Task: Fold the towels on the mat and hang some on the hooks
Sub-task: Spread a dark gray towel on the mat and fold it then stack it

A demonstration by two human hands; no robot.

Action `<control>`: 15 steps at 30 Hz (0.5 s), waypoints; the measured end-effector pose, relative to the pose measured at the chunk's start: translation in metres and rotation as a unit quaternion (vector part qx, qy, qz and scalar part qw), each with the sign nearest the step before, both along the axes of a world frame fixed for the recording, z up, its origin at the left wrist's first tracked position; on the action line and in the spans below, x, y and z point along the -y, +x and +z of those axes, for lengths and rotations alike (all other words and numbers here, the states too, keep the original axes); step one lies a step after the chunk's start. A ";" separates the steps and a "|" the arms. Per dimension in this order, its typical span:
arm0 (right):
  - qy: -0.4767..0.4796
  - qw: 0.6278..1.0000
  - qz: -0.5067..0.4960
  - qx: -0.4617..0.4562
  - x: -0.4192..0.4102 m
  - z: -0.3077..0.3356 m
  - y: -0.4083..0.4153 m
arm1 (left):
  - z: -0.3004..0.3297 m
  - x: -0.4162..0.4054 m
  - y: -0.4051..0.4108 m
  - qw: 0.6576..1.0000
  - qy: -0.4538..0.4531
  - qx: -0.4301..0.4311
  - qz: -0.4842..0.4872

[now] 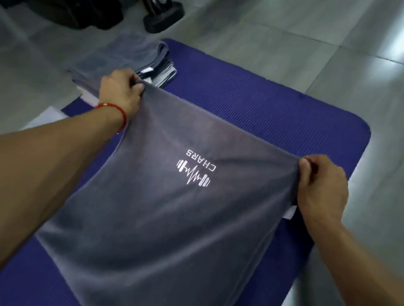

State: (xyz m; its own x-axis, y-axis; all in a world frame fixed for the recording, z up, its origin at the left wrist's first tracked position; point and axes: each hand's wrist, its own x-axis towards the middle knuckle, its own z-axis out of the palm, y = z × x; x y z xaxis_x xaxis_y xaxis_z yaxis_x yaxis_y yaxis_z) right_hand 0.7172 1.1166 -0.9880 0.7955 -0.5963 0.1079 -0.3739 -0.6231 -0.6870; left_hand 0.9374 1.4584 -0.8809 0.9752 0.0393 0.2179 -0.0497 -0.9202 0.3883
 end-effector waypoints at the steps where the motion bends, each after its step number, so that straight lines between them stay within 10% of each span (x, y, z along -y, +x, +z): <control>1: -0.006 1.000 -0.012 -0.006 0.003 -0.009 0.003 | -0.010 0.011 0.012 1.000 0.000 -0.007 -0.003; 15: 0.034 0.997 -0.061 0.036 0.002 -0.018 0.003 | -0.101 0.058 0.075 0.996 -0.036 -0.077 -0.022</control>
